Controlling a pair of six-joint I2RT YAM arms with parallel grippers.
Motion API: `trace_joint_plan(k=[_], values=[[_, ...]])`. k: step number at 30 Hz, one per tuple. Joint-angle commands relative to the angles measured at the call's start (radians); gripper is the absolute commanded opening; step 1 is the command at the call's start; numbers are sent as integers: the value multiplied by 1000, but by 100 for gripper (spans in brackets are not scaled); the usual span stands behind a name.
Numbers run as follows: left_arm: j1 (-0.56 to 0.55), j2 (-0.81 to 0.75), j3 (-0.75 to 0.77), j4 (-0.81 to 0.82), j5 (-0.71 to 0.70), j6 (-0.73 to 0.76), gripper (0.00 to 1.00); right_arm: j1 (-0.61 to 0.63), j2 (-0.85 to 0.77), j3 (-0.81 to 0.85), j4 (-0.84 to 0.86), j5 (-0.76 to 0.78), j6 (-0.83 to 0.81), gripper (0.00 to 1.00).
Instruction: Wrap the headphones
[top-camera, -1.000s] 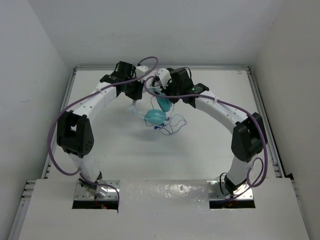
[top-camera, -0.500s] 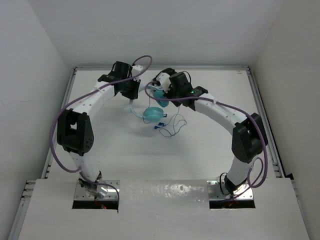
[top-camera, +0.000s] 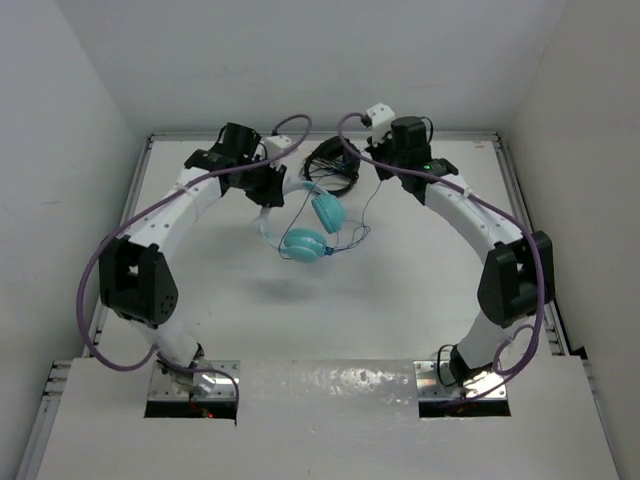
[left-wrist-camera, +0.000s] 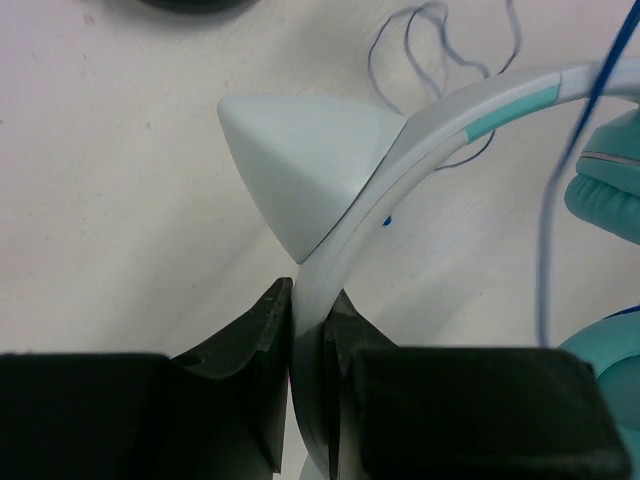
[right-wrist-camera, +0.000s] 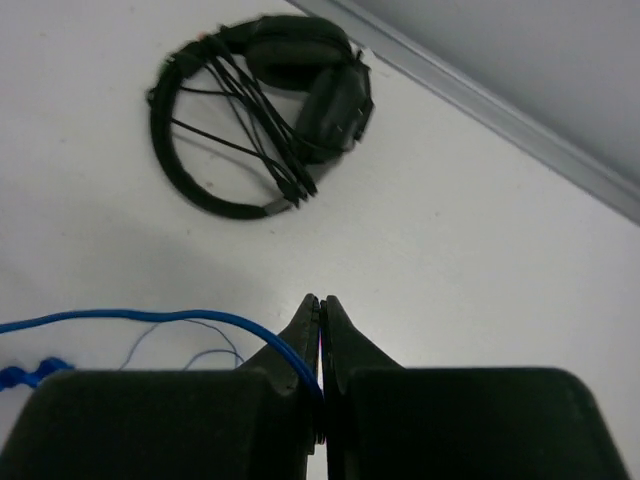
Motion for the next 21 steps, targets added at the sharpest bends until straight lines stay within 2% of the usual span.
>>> trace_joint_plan(k=[1,2,4,5,7,8,9,13,14,17,21], values=[[30,-144,87,37,125,-63,0,-69,-47,-97,120,-103,107,0],[39,-177,92,61,118,-82,0,-70,-44,-111,124,-106,101,0],[55,-210,118,83,92,-120,0,-58,-43,-133,108,-173,81,10],[55,-217,144,63,63,-152,0,-50,-47,-168,135,-195,81,18],[55,-213,208,40,32,-215,0,-17,-53,-223,207,-234,87,26],[55,-213,221,39,19,-241,0,-4,-56,-280,309,-236,92,36],[55,-208,253,36,4,-283,0,15,-59,-305,359,-242,108,50],[55,-187,357,11,-27,-346,0,25,-53,-412,641,-287,239,70],[55,-184,377,8,-33,-352,0,25,-47,-443,737,-317,260,71],[56,-165,457,-12,-41,-370,0,25,-15,-467,851,-392,332,75],[59,-147,505,-10,-34,-401,0,29,34,-495,953,-393,424,76]])
